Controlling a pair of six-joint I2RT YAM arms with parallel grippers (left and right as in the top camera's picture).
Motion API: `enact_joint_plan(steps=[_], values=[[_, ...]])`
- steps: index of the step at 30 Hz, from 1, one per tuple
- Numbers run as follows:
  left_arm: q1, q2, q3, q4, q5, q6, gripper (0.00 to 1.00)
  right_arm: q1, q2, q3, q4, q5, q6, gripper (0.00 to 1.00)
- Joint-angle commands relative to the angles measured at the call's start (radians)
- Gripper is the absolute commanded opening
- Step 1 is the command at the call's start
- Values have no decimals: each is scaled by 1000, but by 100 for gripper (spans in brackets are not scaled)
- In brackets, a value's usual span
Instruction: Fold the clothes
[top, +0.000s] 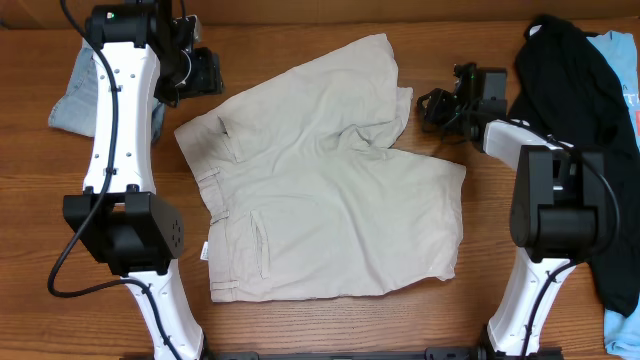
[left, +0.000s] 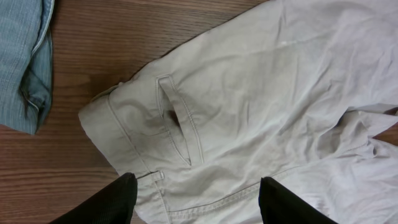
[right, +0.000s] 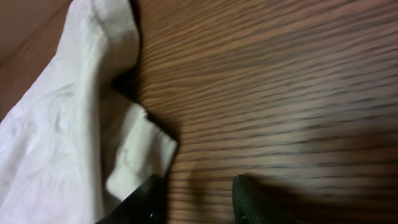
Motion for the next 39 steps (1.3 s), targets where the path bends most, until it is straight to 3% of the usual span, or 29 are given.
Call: enact_joint_plan(steps=[1,11,13,18,24,28,39], values=[[-14,-2,24,-3,-3,-15,65,48,41,8,5,-32,11,40],[-14,-2,24,-11,-3,-14,65,92,57,8,9,0,12,39],[-14,-2,24,-11,-4,-14,65,90,57,8,9,0,12,33],[-14,-2,24,-10,-11,-14,65,90,57,8,9,-9,16,4],[-14,-2,24,-6,-11,-14,65,55,20,8,-23,-16,23,4],[-14,-2,24,4,-11,-14,64,-20,-60,8,-117,-15,23,4],[-14,-2,23,8,-10,-14,64,-245,-256,8,-600,-15,17,4]])
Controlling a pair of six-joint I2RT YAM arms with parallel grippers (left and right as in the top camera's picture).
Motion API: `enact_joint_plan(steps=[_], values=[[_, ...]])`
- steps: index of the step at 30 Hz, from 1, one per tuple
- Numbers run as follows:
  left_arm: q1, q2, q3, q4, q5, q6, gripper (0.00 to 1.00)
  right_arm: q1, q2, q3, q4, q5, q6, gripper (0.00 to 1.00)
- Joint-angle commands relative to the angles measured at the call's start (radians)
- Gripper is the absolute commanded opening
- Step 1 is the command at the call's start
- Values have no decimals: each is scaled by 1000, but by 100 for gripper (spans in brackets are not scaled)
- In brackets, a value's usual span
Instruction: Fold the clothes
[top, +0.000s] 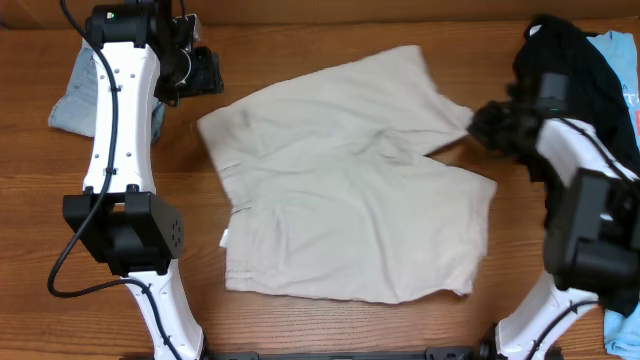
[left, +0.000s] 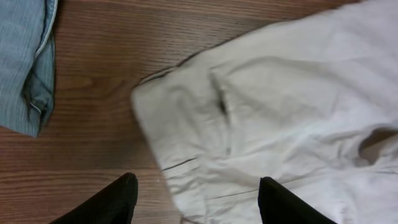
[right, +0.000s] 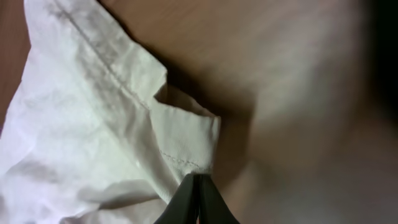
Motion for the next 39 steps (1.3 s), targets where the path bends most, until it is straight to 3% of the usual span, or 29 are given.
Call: enact_joint_plan(steps=[1,5,6,8,11,17,19,21,26,32,39], values=[[-14,-2,23,0,-6,-14,64,-44,-61,5,-100,12,-13,4],[-14,-2,23,0,-6,-14,64,-72,-80,5,-217,11,-43,4],[-14,-2,23,0,-6,-14,64,-73,-87,5,-235,11,-51,13],[-14,-1,21,1,-6,-14,64,-73,-103,5,-251,-5,-95,42],[-15,3,18,6,-6,-2,64,-73,-143,14,-253,-91,-179,61],[-69,39,-32,11,-3,27,57,-69,-260,151,-368,-214,-260,64],[-102,49,-74,31,-13,43,43,-63,-293,191,-418,-213,-309,64],[-132,50,-133,74,-42,47,40,-59,-317,208,-446,-203,-319,63],[-182,50,-279,187,-67,46,4,-58,-345,207,-490,-145,-319,54],[-196,50,-452,313,-79,42,4,-58,-345,205,-513,-117,-325,41],[-192,50,-612,502,-122,38,4,-48,-345,205,-504,-100,-325,39]])
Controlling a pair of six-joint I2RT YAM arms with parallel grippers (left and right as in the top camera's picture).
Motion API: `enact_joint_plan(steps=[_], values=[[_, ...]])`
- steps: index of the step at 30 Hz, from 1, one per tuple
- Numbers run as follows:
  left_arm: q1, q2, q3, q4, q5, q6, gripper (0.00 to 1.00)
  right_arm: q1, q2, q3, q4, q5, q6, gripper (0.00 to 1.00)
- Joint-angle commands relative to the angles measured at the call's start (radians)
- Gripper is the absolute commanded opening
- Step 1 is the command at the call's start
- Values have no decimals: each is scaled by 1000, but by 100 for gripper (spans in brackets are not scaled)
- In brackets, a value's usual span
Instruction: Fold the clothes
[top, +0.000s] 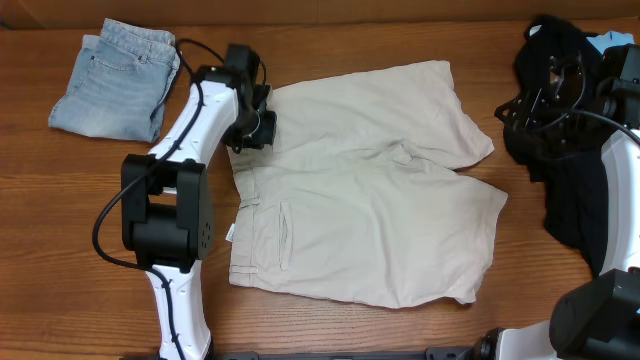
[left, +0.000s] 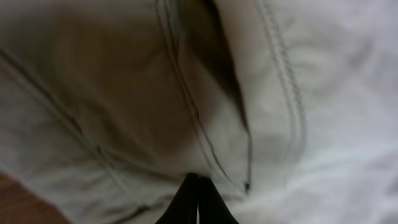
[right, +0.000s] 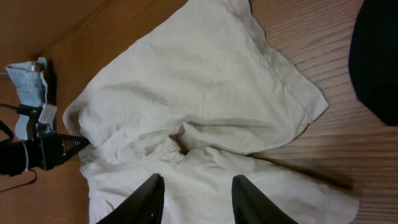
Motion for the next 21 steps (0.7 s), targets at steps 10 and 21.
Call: enact_joint_plan(steps=[10,21], values=[[16,8,-153,346,-285,5,4,117,-2,9,12,154,-11,40],[106,18,-150,615,-341,76,4,216,-2,9,6,216,46,40]])
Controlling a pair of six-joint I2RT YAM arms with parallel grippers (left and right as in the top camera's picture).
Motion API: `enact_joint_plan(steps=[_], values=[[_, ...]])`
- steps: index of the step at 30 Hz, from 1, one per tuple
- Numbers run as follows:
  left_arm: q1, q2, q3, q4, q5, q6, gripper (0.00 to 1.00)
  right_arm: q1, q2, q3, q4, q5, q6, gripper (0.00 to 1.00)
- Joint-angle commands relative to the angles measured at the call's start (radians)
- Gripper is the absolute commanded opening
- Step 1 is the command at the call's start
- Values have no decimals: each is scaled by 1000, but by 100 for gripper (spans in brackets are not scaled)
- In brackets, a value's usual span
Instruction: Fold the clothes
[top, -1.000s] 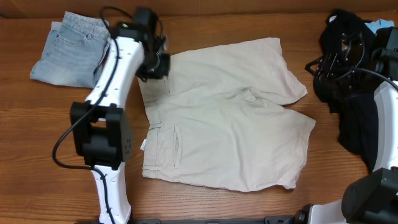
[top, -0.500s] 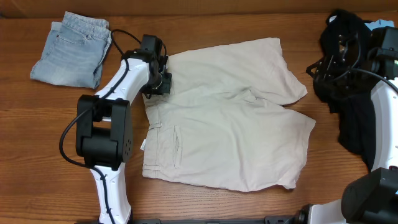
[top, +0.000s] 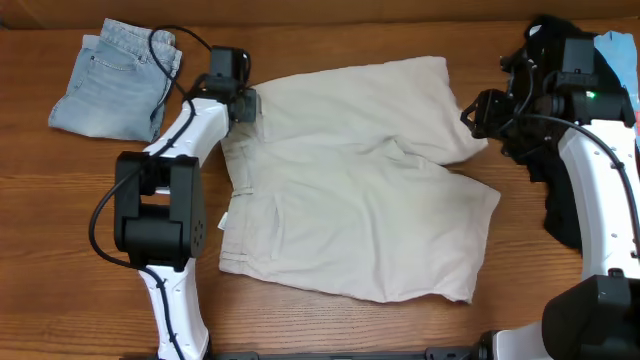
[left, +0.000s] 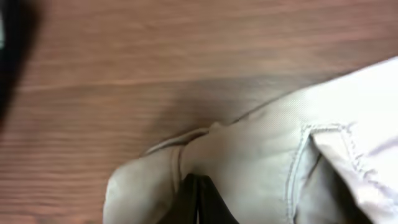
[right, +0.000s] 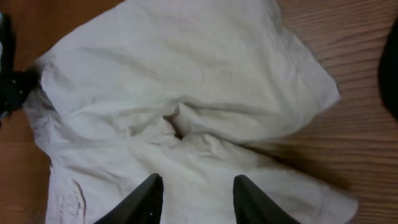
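Observation:
Beige shorts (top: 350, 170) lie spread flat across the middle of the wooden table, waistband to the left, legs to the right. My left gripper (top: 240, 104) is shut on the top left waistband corner (left: 186, 162); its closed black fingers (left: 198, 199) pinch the cloth in the left wrist view. My right gripper (top: 482, 112) hovers open above the upper leg's hem, holding nothing. Its two fingers (right: 146, 196) frame the shorts (right: 186, 93) from above in the right wrist view.
Folded blue jeans (top: 115, 78) lie at the far left corner. A heap of black cloth (top: 560, 110) with a light blue garment (top: 618, 50) sits along the right edge, behind the right arm.
My left gripper, still shut on the waistband, has shifted up and left, drawing that corner with it. The right gripper stays open and has moved left toward the upper leg's hem.
At first both grippers were open, the left above the waistband corner and the right low beside the upper leg hem. Then the right was shut on that hem and the shorts lay further right. Later it was open and raised while the left was shut on the waistband.

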Motion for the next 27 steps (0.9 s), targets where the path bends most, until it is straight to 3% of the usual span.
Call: enact_joint_plan(steps=[1,7,10,15,23,24,26,27], values=[[51,20,4,11,-53,34,4,15,-2,9,-4,30,26,40],[87,20,176,-219,-5,74,6,16,-2,9,-37,34,44,47],[87,20,349,-411,13,77,14,16,-2,9,-62,40,45,47],[68,20,747,-819,157,55,64,15,-30,16,-103,52,75,49],[45,20,1265,-1293,245,-74,68,16,-257,37,-194,156,185,56],[45,20,1299,-1339,245,-88,69,16,-282,37,-205,166,197,59],[43,-4,1303,-1337,300,-92,82,16,-344,37,-235,182,210,64],[37,-21,1293,-1337,340,-102,82,16,-383,37,-255,182,212,66]])
